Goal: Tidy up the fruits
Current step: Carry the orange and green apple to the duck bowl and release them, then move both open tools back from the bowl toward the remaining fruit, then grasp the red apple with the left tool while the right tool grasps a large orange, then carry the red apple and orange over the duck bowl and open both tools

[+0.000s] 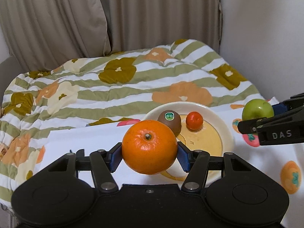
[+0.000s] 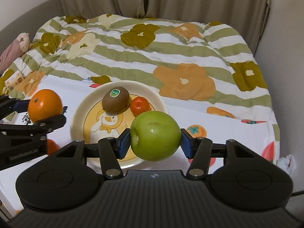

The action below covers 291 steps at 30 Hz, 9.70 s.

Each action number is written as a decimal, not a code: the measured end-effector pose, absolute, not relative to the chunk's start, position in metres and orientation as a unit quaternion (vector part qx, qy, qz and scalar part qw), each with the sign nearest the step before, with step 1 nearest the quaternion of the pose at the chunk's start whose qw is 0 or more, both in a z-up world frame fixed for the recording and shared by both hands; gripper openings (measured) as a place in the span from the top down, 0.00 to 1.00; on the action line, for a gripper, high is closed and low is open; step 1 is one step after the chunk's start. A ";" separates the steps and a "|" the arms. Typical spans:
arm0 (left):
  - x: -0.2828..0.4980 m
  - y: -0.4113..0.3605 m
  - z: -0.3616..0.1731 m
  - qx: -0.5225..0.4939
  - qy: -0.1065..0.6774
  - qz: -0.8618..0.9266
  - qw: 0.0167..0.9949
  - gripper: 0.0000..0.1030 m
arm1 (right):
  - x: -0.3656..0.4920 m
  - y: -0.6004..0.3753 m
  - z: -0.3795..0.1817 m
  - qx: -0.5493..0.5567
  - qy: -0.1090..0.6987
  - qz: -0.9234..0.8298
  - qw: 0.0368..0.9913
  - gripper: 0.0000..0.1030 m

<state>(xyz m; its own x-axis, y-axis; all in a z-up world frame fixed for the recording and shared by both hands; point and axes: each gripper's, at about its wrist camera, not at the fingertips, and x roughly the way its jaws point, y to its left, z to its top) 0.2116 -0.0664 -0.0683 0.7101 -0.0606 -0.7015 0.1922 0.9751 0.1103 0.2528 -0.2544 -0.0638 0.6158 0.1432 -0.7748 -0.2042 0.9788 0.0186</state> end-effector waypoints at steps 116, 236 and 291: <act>0.099 0.082 -0.032 0.084 0.308 -0.046 0.947 0.00 | 0.142 -0.119 -0.040 -0.020 0.385 0.106 0.917 0.00; 0.213 -0.097 -0.110 0.110 0.410 -0.118 0.898 0.23 | 0.236 -0.269 -0.086 0.011 0.414 0.113 0.903 0.25; 0.180 -0.047 -0.090 0.078 0.395 0.000 0.915 0.05 | 0.322 -0.190 -0.116 -0.060 0.385 0.228 0.892 0.25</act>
<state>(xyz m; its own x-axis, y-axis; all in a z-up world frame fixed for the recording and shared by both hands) 0.1797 -0.0474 -0.0902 0.6877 0.0620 -0.7233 0.0607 0.9879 0.1424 0.3218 -0.1904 -0.1163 0.5999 0.3614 -0.7138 -0.4536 0.8886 0.0686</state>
